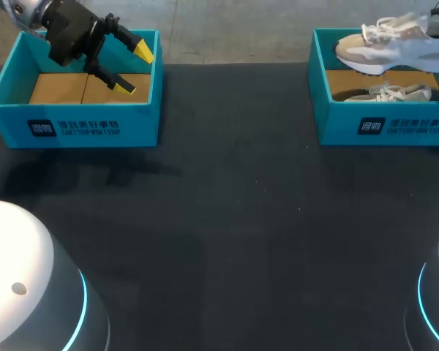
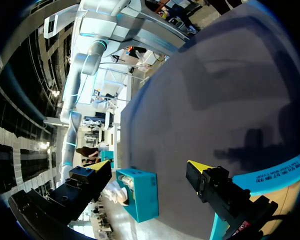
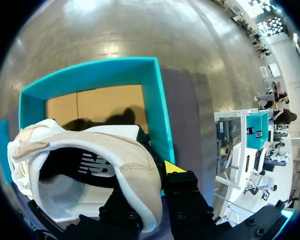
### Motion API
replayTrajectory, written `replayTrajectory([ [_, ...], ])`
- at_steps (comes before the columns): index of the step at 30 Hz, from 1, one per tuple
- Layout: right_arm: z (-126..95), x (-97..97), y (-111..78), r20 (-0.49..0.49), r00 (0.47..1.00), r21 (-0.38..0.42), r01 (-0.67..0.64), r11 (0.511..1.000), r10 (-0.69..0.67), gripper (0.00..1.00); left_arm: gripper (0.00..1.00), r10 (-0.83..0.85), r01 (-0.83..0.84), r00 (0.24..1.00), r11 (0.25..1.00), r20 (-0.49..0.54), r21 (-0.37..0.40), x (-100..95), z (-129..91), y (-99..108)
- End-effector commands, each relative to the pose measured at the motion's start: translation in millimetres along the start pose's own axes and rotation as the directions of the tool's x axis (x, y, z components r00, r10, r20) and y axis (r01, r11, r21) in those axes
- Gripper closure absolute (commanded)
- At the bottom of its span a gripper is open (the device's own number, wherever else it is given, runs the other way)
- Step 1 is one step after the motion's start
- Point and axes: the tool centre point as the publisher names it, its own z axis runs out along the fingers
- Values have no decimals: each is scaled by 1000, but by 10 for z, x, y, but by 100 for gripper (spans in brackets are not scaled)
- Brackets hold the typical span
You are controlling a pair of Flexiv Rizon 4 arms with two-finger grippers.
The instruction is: Take the shoe out of the shoebox, open the shoe tongue, remove and reinsert the insole, then place the shoe into the shoebox
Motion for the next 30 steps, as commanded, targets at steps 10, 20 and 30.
replayTrajectory([
  [10, 143, 38, -68, 15, 1000, -13, 20, 1000, -20, 100, 0, 1, -1, 1000, 1000, -3, 0, -2, -1, -1],
  [20, 215, 8, -56, 32, 999, -23, 23, 999, -23, 100, 0, 1, -1, 1000, 1000, -3, 0, -2, -1, -1],
  [30, 286, -8, 73, 50, 999, -35, 17, 999, -15, 100, 0, 1, -1, 1000, 1000, -3, 0, -2, -1, -1],
])
